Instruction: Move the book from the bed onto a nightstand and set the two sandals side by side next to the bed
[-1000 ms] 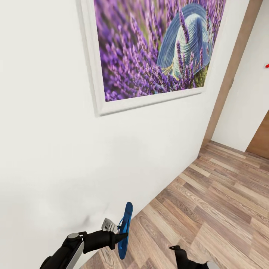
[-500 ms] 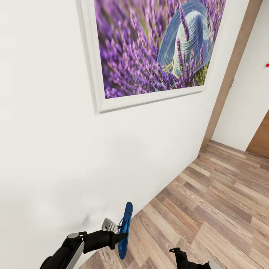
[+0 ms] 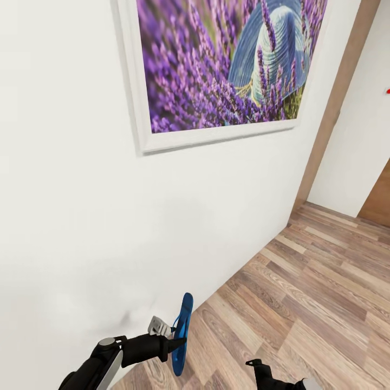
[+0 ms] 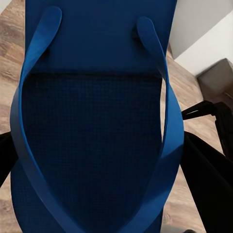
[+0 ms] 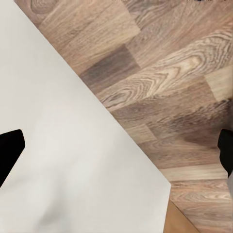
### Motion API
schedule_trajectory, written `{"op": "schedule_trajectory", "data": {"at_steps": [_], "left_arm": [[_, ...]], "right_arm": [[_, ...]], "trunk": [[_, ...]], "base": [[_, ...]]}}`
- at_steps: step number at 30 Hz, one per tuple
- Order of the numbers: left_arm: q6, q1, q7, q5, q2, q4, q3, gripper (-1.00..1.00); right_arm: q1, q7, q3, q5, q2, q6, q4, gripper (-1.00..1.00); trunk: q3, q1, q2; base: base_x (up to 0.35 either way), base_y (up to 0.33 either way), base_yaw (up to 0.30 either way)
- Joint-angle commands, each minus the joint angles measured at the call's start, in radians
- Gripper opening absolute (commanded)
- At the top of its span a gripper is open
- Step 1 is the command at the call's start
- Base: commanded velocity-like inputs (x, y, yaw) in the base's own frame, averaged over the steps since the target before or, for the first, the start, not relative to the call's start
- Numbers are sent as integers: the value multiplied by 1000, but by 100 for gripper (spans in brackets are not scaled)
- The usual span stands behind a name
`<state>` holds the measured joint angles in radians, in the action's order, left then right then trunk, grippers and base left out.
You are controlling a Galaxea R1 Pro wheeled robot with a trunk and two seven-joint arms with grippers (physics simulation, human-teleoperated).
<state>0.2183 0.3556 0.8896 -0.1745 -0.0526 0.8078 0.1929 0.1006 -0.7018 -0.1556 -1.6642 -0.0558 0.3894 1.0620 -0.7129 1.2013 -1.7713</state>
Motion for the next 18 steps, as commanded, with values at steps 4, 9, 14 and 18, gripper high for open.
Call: {"op": "schedule_trajectory", "data": {"at_steps": [4, 9, 14, 18], "left_arm": [[10, 0, 0, -11, -1, 1, 3, -100], [10, 1, 0, -11, -1, 1, 3, -100], [10, 1, 0, -11, -1, 1, 3, -100], [10, 0, 0, -11, -1, 1, 3, -100]], "right_arm": [[1, -6, -4, -4, -1, 5, 1, 100], [1, -7, -4, -5, -1, 5, 1, 100], [1, -6, -4, -5, -1, 5, 1, 100], [1, -6, -4, -5, -1, 5, 1, 100]], "trunk": [[-14, 15, -29], [-29, 35, -64], [-45, 54, -99], [-57, 69, -127]], "base": [[0, 0, 0], [0, 0, 0], [0, 0, 0], [0, 0, 0]]}}
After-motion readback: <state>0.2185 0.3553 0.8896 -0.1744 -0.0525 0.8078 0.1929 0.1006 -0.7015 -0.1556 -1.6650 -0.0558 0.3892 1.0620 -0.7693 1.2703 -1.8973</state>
